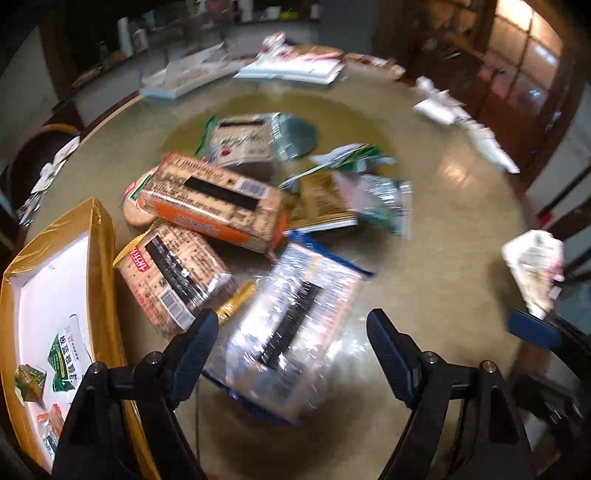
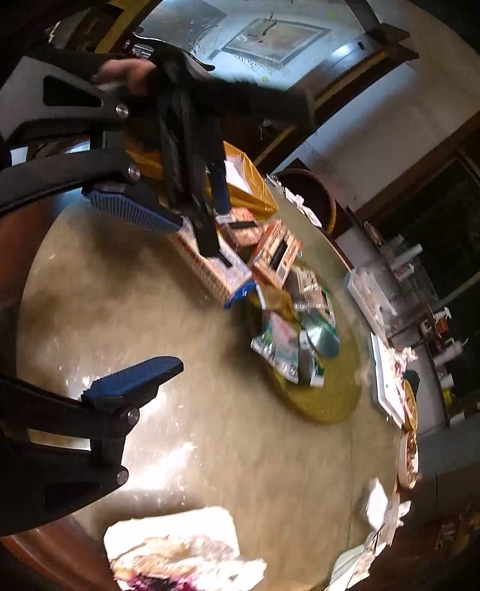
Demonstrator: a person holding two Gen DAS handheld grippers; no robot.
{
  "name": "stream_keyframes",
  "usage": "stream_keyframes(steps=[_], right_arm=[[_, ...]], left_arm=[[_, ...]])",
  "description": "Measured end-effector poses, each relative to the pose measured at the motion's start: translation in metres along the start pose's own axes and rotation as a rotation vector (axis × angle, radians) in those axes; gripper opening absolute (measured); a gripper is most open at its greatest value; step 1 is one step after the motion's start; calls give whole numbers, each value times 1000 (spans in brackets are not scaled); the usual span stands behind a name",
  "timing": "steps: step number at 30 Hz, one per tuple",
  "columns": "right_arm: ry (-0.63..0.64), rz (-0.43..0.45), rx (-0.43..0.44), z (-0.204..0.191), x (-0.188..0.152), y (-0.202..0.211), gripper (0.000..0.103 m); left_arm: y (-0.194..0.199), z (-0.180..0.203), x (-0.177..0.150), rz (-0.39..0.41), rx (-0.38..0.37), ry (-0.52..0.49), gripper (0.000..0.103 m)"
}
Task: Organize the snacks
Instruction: 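Grasp the blue-edged cracker pack with the left gripper while the right grasps the Dole bag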
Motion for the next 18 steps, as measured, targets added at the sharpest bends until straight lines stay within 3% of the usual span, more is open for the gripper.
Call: stream_keyframes(steps=[3,6,11,18], right_arm=[[-3,2,10,4,0,-1,70],[-6,-2,26,4,0,-2,70],[-1,-8,48,0,4,-9,70],[-6,-38,111,-12,38,-49,70]], left_arm=[[-7,0,-2,-26,3,13,82],[-11,2,-10,-65,9,23,74],[-1,5,-20,-45,34,52,67],[44,11,-75,-42,134,162,64]])
Point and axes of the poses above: each gripper's, at about its wrist camera, not at the fingertips, and y roughly against the way its jaws point, z to its right, x to its top, the point moved 3 cm from there along -y, roughly the way its jaws point, and after that the axes turned 15 degrees about z, right-handed, at the moved point
